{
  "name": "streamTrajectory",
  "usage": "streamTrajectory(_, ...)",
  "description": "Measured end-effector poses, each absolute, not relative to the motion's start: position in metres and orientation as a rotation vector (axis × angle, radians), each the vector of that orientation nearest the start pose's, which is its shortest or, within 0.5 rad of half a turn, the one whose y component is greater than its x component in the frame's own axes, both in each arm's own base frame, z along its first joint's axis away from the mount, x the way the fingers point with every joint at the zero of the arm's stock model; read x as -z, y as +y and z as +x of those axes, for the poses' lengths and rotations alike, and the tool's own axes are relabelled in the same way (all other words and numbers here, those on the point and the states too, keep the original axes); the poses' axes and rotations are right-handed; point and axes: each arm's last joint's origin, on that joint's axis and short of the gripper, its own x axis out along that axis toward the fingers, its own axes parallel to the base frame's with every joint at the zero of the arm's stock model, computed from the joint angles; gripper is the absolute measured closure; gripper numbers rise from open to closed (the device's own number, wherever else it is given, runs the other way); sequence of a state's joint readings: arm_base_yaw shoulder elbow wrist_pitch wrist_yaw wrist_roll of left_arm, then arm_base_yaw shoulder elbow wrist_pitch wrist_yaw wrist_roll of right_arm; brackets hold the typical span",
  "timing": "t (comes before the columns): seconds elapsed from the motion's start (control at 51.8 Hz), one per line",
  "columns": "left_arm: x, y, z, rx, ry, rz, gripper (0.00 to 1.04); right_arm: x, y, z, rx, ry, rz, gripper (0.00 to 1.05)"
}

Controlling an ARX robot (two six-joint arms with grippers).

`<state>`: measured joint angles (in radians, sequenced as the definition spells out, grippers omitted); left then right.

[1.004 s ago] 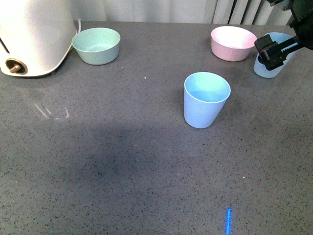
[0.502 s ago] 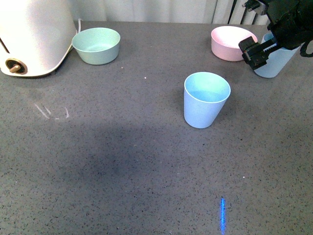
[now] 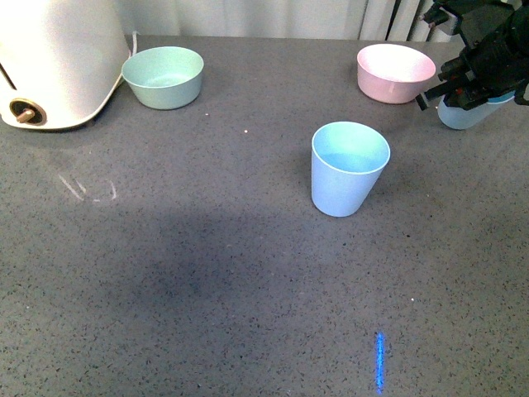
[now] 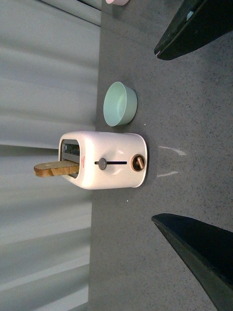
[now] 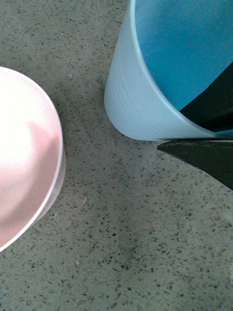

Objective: Stack blue cups with both arms

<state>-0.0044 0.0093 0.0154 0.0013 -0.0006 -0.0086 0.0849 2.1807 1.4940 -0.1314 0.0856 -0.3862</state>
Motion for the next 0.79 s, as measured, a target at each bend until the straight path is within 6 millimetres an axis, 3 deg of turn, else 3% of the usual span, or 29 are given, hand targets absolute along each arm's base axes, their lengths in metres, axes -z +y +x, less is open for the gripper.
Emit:
streamTrajectory(0.174,-0.168,0.0,0.097,0.003,-0.007,-0.009,0.09,-0.171,0.026,0.44,-0.225,0.76,-0.444,1.03)
streamTrajectory(0.29,-0.168,0.0,0.097,0.004,-0.007,-0.009,0.09,-0.215,0.028,0.402,-0.374,0.687,-0.42,1.03)
streamTrajectory(0.405,-0.168,0.0,0.097,0.004,-0.007,-0.009,0.09,-0.241,0.045,0.364,-0.529,0.633,-0.437,1.03)
streamTrajectory(0.598,-0.168,0.0,0.097,0.003,-0.007,-0.009,0.09,-0.244,0.077,0.328,-0.685,0.626,-0.497,1.03)
streamTrajectory(0.791,-0.168,0.0,0.097,0.004,-0.007,-0.009,0.09,-0.23,0.103,0.315,-0.778,0.646,-0.54,1.03)
